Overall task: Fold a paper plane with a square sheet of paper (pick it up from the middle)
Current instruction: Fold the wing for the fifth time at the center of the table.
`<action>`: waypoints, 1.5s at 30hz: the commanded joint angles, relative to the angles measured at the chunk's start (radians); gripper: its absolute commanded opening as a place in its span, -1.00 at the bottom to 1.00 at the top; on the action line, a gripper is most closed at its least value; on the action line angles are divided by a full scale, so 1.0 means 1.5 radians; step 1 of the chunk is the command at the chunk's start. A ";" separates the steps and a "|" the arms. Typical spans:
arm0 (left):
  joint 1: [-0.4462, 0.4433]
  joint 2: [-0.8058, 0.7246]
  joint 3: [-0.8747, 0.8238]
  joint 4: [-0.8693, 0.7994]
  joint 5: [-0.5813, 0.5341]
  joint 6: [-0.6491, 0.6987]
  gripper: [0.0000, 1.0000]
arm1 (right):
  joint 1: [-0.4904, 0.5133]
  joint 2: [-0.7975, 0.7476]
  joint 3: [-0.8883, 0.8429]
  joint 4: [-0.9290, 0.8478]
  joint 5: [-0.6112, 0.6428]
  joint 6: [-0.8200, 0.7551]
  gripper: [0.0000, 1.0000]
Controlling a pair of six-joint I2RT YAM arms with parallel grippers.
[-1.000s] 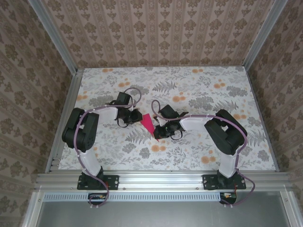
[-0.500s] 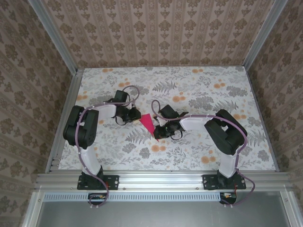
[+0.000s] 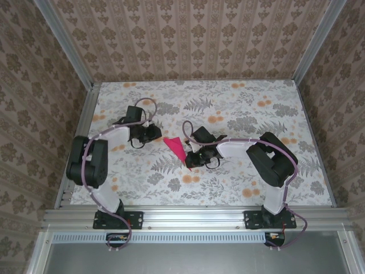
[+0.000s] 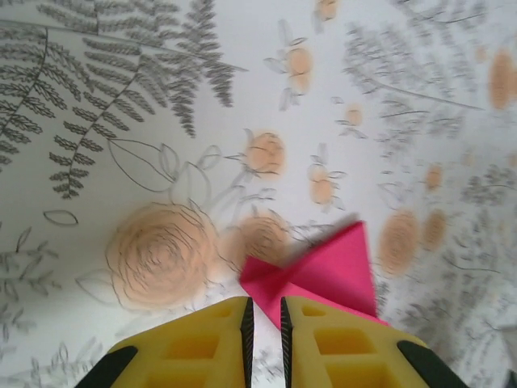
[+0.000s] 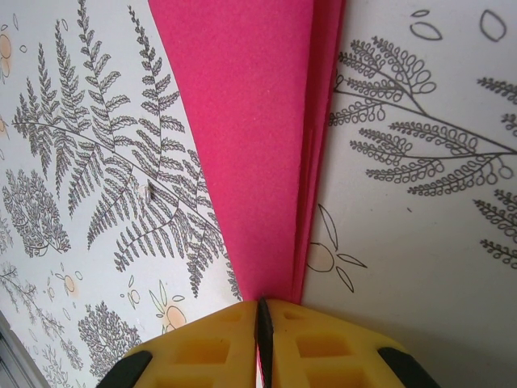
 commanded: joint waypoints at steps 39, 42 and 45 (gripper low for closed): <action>-0.166 0.105 -0.025 0.030 -0.041 -0.076 -0.67 | -0.001 -0.054 0.024 -0.022 0.005 0.059 -0.67; -0.169 0.112 -0.016 0.019 -0.041 -0.079 -0.67 | 0.002 -0.027 0.042 -0.024 0.002 0.062 -0.69; -0.170 0.116 -0.012 0.014 -0.041 -0.083 -0.67 | 0.004 -0.004 0.055 -0.024 -0.003 0.064 -0.69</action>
